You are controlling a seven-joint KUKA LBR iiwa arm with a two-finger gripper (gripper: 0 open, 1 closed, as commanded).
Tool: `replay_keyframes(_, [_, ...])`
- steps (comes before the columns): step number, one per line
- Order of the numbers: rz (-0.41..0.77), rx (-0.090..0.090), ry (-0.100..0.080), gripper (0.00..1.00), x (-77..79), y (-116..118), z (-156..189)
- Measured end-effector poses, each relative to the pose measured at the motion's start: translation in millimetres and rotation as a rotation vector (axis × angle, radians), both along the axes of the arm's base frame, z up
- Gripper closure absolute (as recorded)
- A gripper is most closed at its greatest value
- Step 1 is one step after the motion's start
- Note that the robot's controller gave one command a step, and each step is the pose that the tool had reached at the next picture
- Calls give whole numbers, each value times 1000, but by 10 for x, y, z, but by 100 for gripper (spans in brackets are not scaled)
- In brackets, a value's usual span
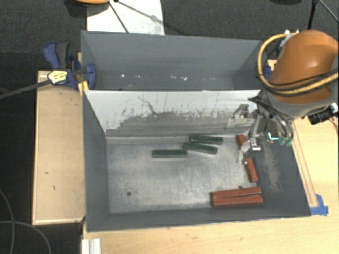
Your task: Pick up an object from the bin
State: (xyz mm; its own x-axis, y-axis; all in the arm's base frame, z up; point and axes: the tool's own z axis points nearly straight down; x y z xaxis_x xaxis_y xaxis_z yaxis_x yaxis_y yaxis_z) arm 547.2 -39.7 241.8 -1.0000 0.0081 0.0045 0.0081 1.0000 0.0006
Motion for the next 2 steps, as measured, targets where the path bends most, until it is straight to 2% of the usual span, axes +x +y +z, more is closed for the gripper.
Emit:
replay_keyframes(1, [0, 0, -3, 0, 5, 0, 20])
replay_keyframes(2, [41, -1, -14, 0, -69, 224, -447])
